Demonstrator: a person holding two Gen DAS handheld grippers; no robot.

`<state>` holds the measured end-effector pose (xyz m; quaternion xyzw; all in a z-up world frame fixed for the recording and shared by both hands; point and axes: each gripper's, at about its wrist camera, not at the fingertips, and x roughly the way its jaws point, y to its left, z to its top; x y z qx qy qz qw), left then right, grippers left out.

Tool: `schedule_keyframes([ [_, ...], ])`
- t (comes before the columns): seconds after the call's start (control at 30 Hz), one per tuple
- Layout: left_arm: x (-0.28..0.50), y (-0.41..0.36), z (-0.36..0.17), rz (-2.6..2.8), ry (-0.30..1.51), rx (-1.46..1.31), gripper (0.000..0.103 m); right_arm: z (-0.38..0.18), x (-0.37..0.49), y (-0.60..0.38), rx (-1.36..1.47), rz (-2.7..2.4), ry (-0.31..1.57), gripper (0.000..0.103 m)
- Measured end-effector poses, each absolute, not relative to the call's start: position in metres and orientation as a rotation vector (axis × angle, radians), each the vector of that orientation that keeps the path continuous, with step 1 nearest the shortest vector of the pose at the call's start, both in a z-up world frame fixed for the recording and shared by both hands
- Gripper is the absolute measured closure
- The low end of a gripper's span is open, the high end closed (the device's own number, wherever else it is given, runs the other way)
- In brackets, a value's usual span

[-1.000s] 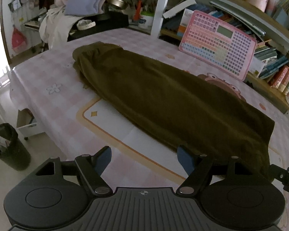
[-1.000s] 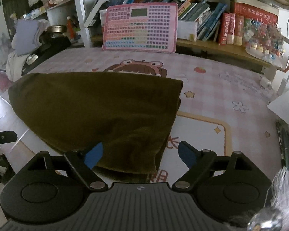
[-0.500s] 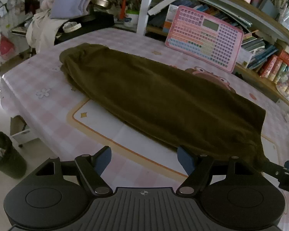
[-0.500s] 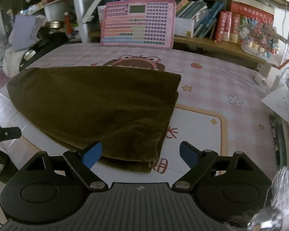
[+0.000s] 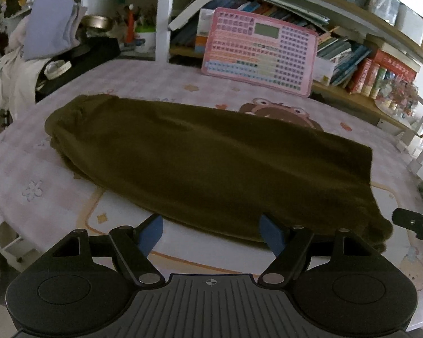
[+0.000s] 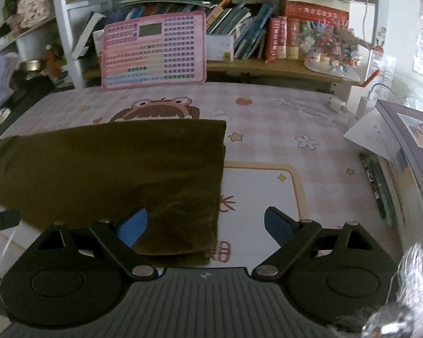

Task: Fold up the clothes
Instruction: 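Move both open grippers over the long folded brown garment toward its end, then grasp the garment end with the left gripper while the right gripper grasps it too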

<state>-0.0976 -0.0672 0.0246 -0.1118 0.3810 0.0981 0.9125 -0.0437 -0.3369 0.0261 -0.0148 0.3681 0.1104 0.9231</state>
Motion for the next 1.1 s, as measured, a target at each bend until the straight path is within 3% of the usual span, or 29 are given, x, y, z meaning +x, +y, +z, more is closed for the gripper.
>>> schedule_keyframes([
  [0.53, -0.094, 0.059, 0.015, 0.145, 0.809, -0.298, 0.026, 0.009, -0.068, -0.238, 0.041, 0.097, 0.811, 0.011],
  [0.93, -0.086, 0.152, -0.016, 0.158, 0.794, -0.657, 0.029, -0.012, -0.061, -0.164, -0.049, 0.125, 0.805, 0.011],
  [1.1, -0.08, 0.182, -0.036, 0.161, 0.785, -0.88, 0.053, -0.016, -0.057, -0.141, -0.118, 0.168, 0.817, 0.011],
])
